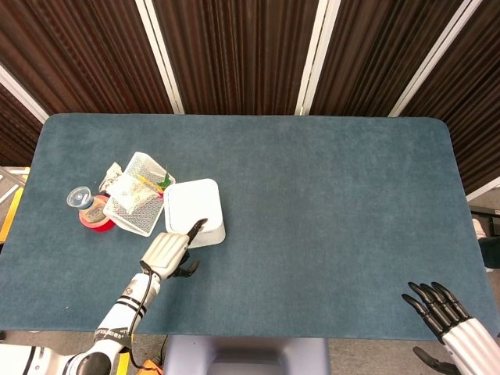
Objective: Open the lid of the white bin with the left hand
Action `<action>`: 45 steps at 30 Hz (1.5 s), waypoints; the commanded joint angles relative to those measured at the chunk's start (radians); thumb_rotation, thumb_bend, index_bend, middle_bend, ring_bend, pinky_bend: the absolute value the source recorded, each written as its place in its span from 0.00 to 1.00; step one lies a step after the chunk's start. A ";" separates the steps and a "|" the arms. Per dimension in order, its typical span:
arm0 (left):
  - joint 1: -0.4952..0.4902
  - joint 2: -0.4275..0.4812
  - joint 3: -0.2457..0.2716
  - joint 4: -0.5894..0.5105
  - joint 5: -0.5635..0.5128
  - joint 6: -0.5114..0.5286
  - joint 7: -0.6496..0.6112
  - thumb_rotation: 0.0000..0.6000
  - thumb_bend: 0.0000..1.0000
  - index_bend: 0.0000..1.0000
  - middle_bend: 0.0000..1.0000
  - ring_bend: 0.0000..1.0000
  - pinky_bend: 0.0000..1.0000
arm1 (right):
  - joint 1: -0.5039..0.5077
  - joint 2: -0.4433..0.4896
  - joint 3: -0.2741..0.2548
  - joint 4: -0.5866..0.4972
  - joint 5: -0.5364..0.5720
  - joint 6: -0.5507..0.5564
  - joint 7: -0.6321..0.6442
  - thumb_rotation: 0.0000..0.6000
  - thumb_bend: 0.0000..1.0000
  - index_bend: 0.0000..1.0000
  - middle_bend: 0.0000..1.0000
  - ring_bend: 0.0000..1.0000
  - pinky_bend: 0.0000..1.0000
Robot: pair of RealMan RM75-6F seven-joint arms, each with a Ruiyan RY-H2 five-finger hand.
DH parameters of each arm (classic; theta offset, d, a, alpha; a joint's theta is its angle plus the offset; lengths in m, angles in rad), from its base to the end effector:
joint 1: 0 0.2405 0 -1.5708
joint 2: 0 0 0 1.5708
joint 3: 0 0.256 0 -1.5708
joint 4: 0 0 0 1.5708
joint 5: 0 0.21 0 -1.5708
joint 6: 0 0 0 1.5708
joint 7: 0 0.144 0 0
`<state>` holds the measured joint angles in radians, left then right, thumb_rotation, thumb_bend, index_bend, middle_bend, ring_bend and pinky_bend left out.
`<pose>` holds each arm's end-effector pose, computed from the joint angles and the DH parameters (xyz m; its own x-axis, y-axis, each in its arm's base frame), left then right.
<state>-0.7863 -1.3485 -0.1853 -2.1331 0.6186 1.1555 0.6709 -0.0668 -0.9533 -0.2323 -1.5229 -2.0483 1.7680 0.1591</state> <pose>-0.0916 0.2721 0.0269 0.3114 0.4752 0.8229 0.9468 -0.2291 -0.2259 -0.2884 -0.0604 0.1862 0.4056 -0.1562 0.9006 -0.8646 -0.3853 0.3225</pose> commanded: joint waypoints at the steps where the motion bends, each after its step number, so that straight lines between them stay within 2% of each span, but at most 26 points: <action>1: -0.012 0.009 0.016 0.006 -0.025 -0.018 0.000 1.00 0.44 0.00 1.00 1.00 1.00 | -0.001 0.000 0.000 0.000 0.000 0.000 0.000 1.00 0.31 0.00 0.00 0.00 0.00; 7: -0.032 0.015 0.038 0.020 -0.056 -0.052 -0.017 1.00 0.44 0.00 1.00 1.00 1.00 | -0.002 -0.001 0.000 -0.002 0.000 -0.002 -0.004 1.00 0.31 0.00 0.00 0.00 0.00; 10: -0.028 0.015 0.036 0.012 -0.017 -0.047 -0.047 1.00 0.44 0.00 1.00 1.00 1.00 | -0.002 -0.001 0.000 -0.002 0.001 -0.003 -0.005 1.00 0.31 0.00 0.00 0.00 0.00; 13: 0.003 0.025 0.033 -0.016 0.101 -0.023 -0.109 1.00 0.44 0.00 0.99 0.98 1.00 | -0.003 0.000 0.001 -0.002 0.003 -0.002 -0.003 1.00 0.31 0.00 0.00 0.00 0.00; 16: 0.049 0.067 0.048 -0.058 0.250 -0.010 -0.179 1.00 0.45 0.00 0.90 0.91 1.00 | -0.002 0.001 0.002 -0.003 0.004 -0.003 -0.004 1.00 0.31 0.00 0.00 0.00 0.00; 20: 0.111 0.168 0.101 -0.111 0.407 0.027 -0.206 1.00 0.45 0.00 0.78 0.83 1.00 | -0.004 -0.002 0.002 -0.003 0.000 -0.004 -0.013 1.00 0.31 0.00 0.00 0.00 0.00; 24: 0.187 0.227 0.163 -0.104 0.584 0.075 -0.260 1.00 0.45 0.00 0.69 0.73 0.98 | -0.005 -0.005 0.000 -0.007 -0.003 -0.014 -0.028 1.00 0.31 0.00 0.00 0.00 0.00; 26: 0.239 0.261 0.217 -0.082 0.695 0.103 -0.298 1.00 0.45 0.00 0.62 0.64 0.89 | -0.007 -0.006 -0.001 -0.009 -0.004 -0.016 -0.036 1.00 0.31 0.00 0.00 0.00 0.00; 28: 0.294 0.286 0.277 -0.043 0.800 0.138 -0.328 1.00 0.44 0.00 0.49 0.49 0.69 | -0.008 -0.007 0.000 -0.010 -0.002 -0.018 -0.040 1.00 0.31 0.00 0.00 0.00 0.00; 30: 0.366 0.302 0.346 0.033 0.914 0.200 -0.344 1.00 0.45 0.00 0.31 0.28 0.40 | -0.007 -0.009 0.001 -0.012 0.001 -0.022 -0.045 1.00 0.31 0.00 0.00 0.00 0.00; 33: 0.493 0.278 0.417 0.183 1.031 0.339 -0.337 1.00 0.45 0.00 0.10 0.07 0.16 | -0.007 -0.010 0.002 -0.016 0.004 -0.029 -0.051 1.00 0.31 0.00 0.00 0.00 0.00; 35: 0.588 0.222 0.442 0.313 1.084 0.450 -0.358 1.00 0.44 0.00 0.03 0.01 0.09 | -0.008 -0.012 0.002 -0.018 0.004 -0.031 -0.057 1.00 0.31 0.00 0.00 0.00 0.00; 39: 0.728 0.120 0.466 0.533 1.098 0.573 -0.438 1.00 0.44 0.00 0.00 0.00 0.04 | -0.008 -0.016 0.002 -0.022 0.005 -0.041 -0.070 1.00 0.31 0.00 0.00 0.00 0.00; 41: 0.748 0.122 0.468 0.556 1.104 0.575 -0.387 1.00 0.43 0.00 0.00 0.00 0.03 | -0.006 -0.019 0.003 -0.025 0.005 -0.047 -0.076 1.00 0.31 0.00 0.00 0.00 0.00; 45: 0.771 0.121 0.435 0.562 1.115 0.615 -0.413 1.00 0.43 0.00 0.00 0.00 0.02 | -0.006 -0.021 -0.001 -0.023 -0.006 -0.051 -0.089 1.00 0.31 0.00 0.00 0.00 0.00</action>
<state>-0.0450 -1.2077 0.2491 -1.5872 1.7191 1.7383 0.2792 -0.0728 -0.9734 -0.2326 -1.5467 -2.0520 1.7163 0.0734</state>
